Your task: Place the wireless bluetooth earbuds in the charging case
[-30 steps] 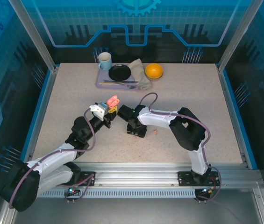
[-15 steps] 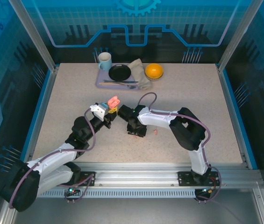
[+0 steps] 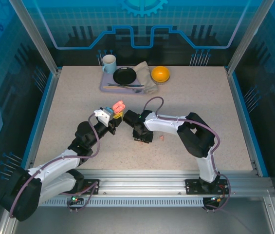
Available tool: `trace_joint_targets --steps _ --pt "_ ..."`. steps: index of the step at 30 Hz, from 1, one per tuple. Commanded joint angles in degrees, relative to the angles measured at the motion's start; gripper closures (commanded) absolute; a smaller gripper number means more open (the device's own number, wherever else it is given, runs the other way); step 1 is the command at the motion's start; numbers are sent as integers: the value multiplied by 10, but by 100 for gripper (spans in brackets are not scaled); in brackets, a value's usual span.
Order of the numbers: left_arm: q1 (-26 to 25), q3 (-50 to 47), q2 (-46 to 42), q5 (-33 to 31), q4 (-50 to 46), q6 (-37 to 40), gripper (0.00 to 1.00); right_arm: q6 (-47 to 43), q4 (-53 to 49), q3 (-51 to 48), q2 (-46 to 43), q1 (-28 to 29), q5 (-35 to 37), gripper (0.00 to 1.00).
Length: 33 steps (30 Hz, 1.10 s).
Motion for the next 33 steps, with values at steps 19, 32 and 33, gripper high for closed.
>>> trace_joint_targets --steps 19,32,33 --pt "-3 24 -12 -4 -10 6 100 -2 18 -78 -72 -10 61 72" --pt "-2 32 -16 -9 -19 2 100 -14 18 -110 -189 -30 100 73" --pt "-3 32 -16 -6 -20 1 100 -17 18 -111 -203 -33 105 73"
